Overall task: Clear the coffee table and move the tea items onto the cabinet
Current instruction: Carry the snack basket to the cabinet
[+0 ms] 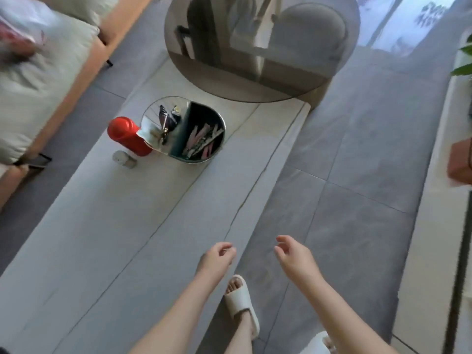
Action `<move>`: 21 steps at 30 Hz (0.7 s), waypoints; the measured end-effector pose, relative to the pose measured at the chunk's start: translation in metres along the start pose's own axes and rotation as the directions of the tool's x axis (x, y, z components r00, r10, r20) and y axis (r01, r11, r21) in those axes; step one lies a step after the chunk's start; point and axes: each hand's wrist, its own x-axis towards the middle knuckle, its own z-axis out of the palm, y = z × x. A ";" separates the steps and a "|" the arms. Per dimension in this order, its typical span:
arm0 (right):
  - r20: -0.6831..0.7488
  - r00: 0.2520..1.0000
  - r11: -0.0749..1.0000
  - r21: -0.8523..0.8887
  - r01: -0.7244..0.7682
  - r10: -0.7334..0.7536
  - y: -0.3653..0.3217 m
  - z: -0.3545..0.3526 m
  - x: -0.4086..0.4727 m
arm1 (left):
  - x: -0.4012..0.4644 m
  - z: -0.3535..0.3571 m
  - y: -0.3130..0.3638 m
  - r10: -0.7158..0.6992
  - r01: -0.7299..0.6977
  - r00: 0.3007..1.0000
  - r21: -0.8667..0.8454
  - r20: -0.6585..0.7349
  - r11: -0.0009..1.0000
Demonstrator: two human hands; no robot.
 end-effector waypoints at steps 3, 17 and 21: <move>0.017 0.997 0.988 -0.137 0.074 -0.073 -0.044 0.007 0.023 | 0.014 -0.049 -0.004 -0.002 0.002 0.999 0.008 -0.041 1.000; 0.071 0.974 0.881 -0.416 0.226 -0.216 -0.193 -0.002 0.173 | 0.124 -0.174 0.053 0.023 -0.026 0.965 -0.008 -0.262 1.000; 0.062 0.982 0.900 -0.393 0.187 -0.177 -0.216 0.008 0.218 | 0.164 -0.180 0.075 -0.031 0.010 0.958 -0.074 -0.284 0.997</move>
